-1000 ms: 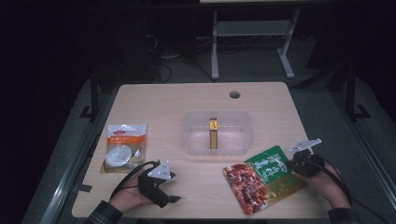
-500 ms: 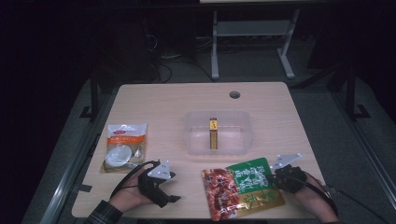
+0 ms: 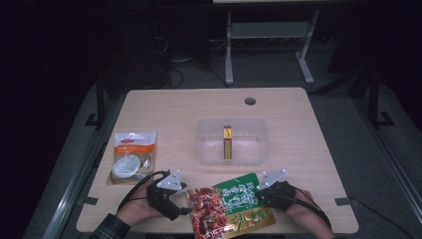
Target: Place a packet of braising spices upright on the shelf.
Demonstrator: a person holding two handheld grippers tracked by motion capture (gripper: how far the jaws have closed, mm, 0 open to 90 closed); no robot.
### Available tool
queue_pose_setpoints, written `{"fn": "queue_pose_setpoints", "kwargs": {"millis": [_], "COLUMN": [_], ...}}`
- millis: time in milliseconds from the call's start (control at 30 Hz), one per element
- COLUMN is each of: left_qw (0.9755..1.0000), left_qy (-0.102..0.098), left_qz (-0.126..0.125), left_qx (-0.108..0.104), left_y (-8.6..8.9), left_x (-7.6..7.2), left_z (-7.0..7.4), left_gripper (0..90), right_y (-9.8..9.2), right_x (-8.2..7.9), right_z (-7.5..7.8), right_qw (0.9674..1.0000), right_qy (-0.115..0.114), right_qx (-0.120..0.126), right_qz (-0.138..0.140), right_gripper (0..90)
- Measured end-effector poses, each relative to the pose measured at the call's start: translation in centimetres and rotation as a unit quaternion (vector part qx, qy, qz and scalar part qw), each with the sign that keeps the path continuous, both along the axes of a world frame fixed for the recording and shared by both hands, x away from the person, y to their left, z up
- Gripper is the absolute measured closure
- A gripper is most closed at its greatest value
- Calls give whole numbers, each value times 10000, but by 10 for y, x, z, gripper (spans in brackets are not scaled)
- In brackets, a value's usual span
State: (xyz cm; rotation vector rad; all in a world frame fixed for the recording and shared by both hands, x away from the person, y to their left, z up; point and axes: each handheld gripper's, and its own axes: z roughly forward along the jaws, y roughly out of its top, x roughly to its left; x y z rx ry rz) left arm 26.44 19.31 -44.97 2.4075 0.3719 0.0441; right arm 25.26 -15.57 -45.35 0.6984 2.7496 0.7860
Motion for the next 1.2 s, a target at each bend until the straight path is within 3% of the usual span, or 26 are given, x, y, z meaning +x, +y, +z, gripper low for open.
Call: {"fn": "queue_pose_setpoints", "kwargs": {"millis": [333,400,533,733,1000,1200], "left_qw": [10000,10000,10000,9999,9997,9993], "left_qy": [-47,-13,8,41,113,241], "left_qz": [-14,46,67,147,198,244], "left_qx": [-25,0,-35,-49,14,-116], "left_y": [-12,-14,-20,-35,-43,-43], "left_x": [-2,-2,-3,-5,-1,0], "left_z": [0,-1,-1,-6,-11,-15], "left_gripper": [163,163,164,139,138,138], "right_y": [31,27,14,-6,-14,-14], "right_x": [5,5,4,8,9,9], "right_z": [0,2,9,12,12,12], "right_qw": [9993,9993,9968,9922,9904,9892], "right_qy": [-91,16,75,37,-23,-1], "right_qx": [28,250,792,1147,1255,1354], "right_qz": [360,289,-83,-477,-573,-554], "right_gripper": [900,891,782,470,371,364]}}
